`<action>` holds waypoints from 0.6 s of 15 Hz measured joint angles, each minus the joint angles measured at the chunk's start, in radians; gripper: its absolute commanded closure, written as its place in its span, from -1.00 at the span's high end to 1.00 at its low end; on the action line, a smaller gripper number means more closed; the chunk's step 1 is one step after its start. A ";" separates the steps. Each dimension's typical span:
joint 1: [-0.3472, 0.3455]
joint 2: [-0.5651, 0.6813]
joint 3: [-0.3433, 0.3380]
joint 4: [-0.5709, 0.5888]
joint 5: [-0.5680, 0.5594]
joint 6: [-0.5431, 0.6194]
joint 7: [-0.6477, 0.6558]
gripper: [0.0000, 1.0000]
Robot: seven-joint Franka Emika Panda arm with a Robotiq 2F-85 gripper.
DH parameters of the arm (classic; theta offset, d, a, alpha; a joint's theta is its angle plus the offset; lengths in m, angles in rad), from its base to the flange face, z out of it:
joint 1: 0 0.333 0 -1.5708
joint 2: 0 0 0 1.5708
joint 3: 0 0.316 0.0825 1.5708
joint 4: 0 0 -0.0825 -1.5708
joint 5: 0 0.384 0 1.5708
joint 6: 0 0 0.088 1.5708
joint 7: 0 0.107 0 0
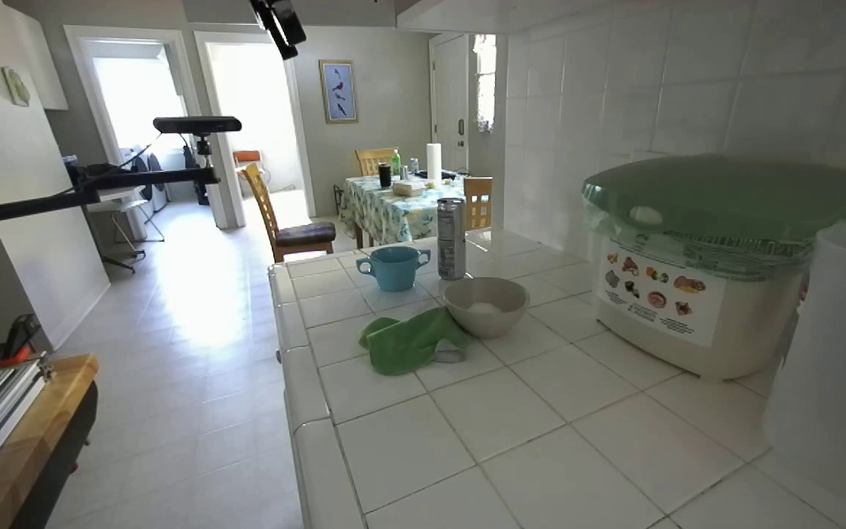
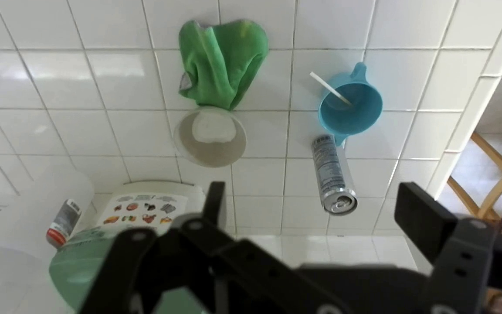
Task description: Close the top cabinet door
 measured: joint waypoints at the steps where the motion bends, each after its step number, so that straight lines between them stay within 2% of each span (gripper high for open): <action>1: 0.000 -0.020 0.000 0.002 -0.010 0.000 0.001 1.00; 9: -0.014 -0.176 0.026 -0.001 -0.074 -0.014 0.065 1.00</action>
